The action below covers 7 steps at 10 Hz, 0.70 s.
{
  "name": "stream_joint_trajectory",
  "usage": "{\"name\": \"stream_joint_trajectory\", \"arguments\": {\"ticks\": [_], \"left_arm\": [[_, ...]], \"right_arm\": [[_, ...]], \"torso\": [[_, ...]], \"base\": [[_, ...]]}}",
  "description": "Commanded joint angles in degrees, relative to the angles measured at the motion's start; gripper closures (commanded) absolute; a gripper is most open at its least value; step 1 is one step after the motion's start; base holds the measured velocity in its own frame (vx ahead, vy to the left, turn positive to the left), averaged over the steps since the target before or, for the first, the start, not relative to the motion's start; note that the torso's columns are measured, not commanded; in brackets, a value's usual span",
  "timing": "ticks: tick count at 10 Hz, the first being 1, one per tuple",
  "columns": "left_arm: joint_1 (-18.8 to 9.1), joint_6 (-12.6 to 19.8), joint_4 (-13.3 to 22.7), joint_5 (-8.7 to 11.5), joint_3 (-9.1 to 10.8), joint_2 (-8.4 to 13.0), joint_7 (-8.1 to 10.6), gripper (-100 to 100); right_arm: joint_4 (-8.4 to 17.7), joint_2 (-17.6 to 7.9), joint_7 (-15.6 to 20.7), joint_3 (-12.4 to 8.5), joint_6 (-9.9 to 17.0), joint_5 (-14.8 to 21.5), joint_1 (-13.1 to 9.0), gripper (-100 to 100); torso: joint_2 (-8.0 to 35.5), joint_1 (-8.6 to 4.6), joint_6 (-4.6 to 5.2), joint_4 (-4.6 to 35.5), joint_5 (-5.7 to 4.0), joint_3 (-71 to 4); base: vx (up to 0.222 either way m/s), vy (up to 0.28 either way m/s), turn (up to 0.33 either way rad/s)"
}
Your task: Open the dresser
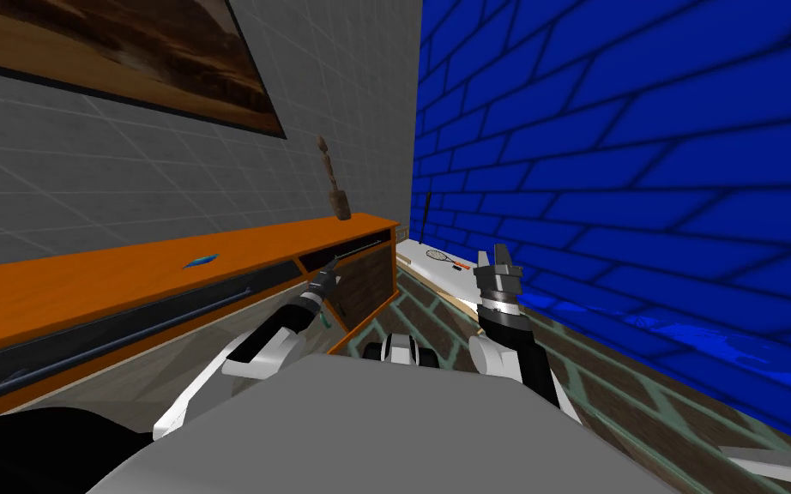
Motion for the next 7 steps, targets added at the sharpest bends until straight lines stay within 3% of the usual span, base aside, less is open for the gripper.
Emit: {"name": "stream_joint_trajectory", "arguments": {"ticks": [1, 4, 7], "left_arm": [[0.62, 1.22, -1.34, 0.43, 0.49, 0.53, 0.37, -100], [1.75, 2.91, -3.78, 0.94, 1.01, 1.29, 0.77, -100], [2.15, 2.55, -4.24, 0.95, 0.99, 1.29, 0.75, -100]], "right_arm": [[0.00, 0.00, 0.00, 0.00, 0.00, 0.00, 0.00, 0], [0.00, 0.00, 0.00, 0.00, 0.00, 0.00, 0.00, 0], [0.00, 0.02, 0.00, 0.01, 0.00, 0.00, -0.02, 0]], "torso": [[0.14, -0.26, 0.00, 0.04, -0.08, 0.09], [0.32, -0.60, 0.00, 0.10, -0.19, 0.21], [0.59, -0.66, 0.00, 0.18, -0.20, 0.38]], "base": [[0.124, 0.129, -0.004], [0.136, 0.100, -0.005], [0.034, 0.025, -0.001]]}}
